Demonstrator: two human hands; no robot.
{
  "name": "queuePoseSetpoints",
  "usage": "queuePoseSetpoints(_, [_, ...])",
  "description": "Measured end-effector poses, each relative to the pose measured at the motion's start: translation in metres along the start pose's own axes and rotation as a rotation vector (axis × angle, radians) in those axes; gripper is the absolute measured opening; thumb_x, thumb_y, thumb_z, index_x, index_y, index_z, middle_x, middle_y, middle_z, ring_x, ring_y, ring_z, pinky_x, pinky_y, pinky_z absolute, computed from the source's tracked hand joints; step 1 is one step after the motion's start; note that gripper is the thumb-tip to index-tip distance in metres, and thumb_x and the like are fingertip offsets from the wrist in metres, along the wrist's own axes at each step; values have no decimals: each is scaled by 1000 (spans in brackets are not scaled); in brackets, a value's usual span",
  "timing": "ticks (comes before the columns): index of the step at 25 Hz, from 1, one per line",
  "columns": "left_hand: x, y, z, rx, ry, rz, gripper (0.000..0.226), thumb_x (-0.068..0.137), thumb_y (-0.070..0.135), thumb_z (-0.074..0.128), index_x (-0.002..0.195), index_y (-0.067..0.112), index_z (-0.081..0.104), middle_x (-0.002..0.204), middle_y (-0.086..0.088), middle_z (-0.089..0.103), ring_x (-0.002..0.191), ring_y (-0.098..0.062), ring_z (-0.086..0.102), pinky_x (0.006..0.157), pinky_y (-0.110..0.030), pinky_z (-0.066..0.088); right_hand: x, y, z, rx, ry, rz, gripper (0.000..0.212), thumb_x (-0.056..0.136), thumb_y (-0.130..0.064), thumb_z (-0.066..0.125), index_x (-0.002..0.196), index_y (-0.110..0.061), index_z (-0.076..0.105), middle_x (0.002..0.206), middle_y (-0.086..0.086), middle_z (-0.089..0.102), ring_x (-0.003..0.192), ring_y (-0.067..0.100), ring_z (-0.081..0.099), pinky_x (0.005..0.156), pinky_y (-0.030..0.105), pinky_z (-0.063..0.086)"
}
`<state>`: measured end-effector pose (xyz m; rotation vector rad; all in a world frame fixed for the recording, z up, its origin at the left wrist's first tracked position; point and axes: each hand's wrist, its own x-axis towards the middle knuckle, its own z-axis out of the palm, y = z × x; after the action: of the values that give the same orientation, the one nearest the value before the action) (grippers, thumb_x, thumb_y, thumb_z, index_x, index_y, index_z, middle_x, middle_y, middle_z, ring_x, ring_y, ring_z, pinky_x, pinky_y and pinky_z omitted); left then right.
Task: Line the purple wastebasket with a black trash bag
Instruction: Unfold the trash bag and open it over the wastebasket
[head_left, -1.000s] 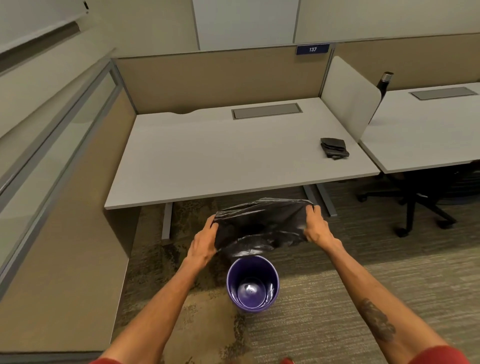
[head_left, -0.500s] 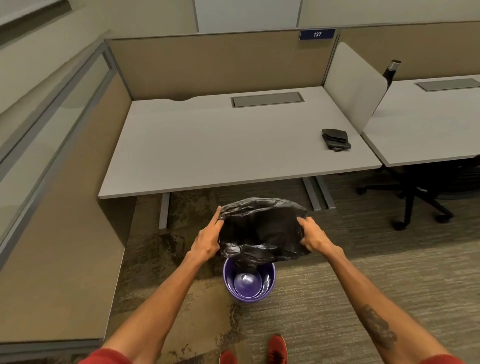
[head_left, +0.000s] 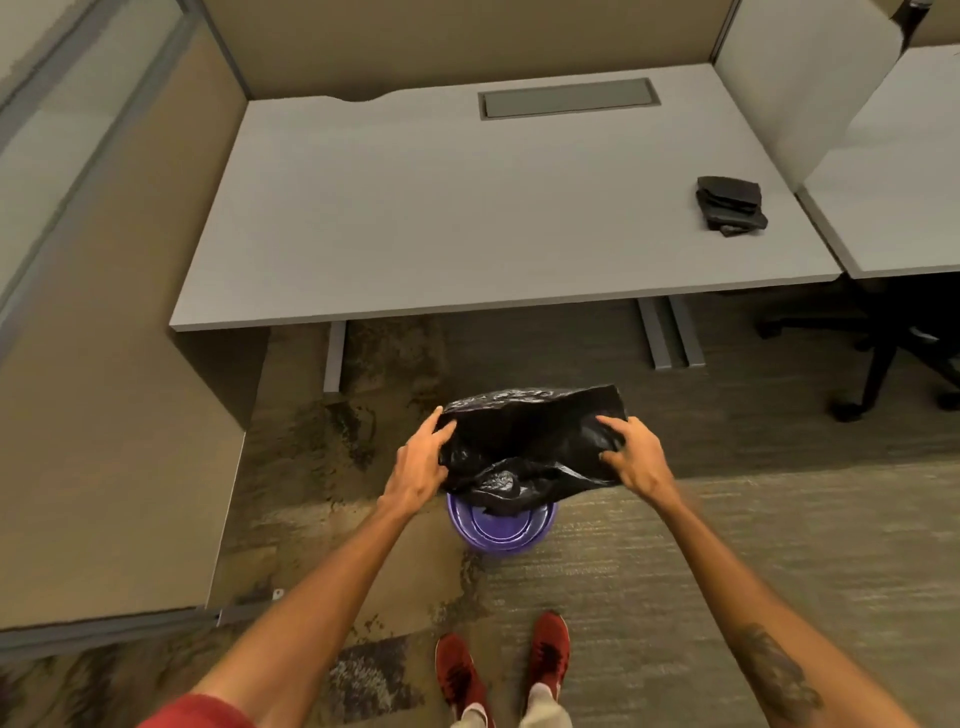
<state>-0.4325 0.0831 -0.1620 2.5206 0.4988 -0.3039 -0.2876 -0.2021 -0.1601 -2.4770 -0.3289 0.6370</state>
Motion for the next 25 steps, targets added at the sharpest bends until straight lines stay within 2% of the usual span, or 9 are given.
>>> queuePoseSetpoints(2, [7, -9, 22, -34, 2, -20, 89, 80, -1, 74, 156, 19, 33, 169, 0, 16, 143, -24, 45, 109, -37, 45, 10, 17, 18, 44, 5, 16, 70, 79, -1, 77, 144, -7, 52, 129, 15, 58, 123, 31, 56, 106, 34, 42])
queuePoseSetpoints(6, [19, -32, 57, -101, -56, -89, 106, 69, -4, 82, 157, 19, 27, 170, 9, -3, 133, -22, 54, 95, -37, 54, 31, 49, 52, 85, -70, 10, 94, 75, 2, 79, 156, -14, 33, 139, 6, 47, 131, 24, 48, 101, 19, 34])
queuePoseSetpoints(10, [30, -63, 96, -62, -126, -18, 103, 78, -7, 77, 160, 26, 23, 169, 10, -9, 133, -27, 53, 100, -34, 53, 52, 81, 89, 110, -151, 20, 110, 74, 5, 81, 160, -14, 16, 156, 11, 30, 143, 27, 36, 106, 19, 30])
queuePoseSetpoints(13, [37, -84, 130, -61, -89, 15, 75, 86, -10, 67, 150, 24, 47, 170, 2, -1, 145, -24, 41, 108, -31, 47, 65, 104, 122, 118, -186, 32, 114, 74, 4, 82, 161, -15, 10, 159, 10, 24, 145, 27, 32, 108, 21, 29])
queuePoseSetpoints(16, [46, -105, 167, -116, -1, -104, 56, 88, -9, 66, 140, 14, 60, 167, -5, 18, 145, -24, 42, 111, -28, 42, 79, 130, 159, 121, -189, 31, 116, 74, 2, 82, 161, -16, 8, 160, 8, 23, 146, 26, 30, 107, 20, 27])
queuePoseSetpoints(20, [69, -136, 223, -160, 30, -253, 77, 80, 0, 79, 149, 16, 48, 164, -2, 28, 134, -23, 55, 105, -15, 33, 105, 169, 211, 111, -148, 28, 116, 75, 2, 82, 161, -18, 6, 159, 7, 24, 146, 25, 31, 109, 22, 26])
queuePoseSetpoints(22, [80, -152, 251, -199, 4, -234, 92, 74, 2, 84, 152, 22, 40, 168, 3, 16, 137, -22, 51, 107, -20, 35, 118, 190, 235, 109, -137, 12, 117, 75, 1, 82, 161, -18, 6, 158, 6, 24, 145, 25, 31, 110, 24, 26])
queuePoseSetpoints(24, [89, -165, 273, -184, -8, -201, 100, 69, 8, 89, 152, 20, 35, 170, 7, 1, 139, -24, 49, 108, -35, 46, 131, 210, 256, 83, -135, 3, 118, 74, 0, 84, 161, -19, 8, 159, 8, 25, 145, 26, 32, 110, 25, 27])
queuePoseSetpoints(25, [92, -171, 282, -158, -8, -188, 101, 68, 12, 91, 152, 18, 33, 170, 7, -6, 137, -27, 51, 102, -42, 53, 136, 219, 266, 70, -142, 5, 118, 72, -1, 85, 161, -18, 9, 159, 10, 25, 146, 26, 31, 112, 26, 26])
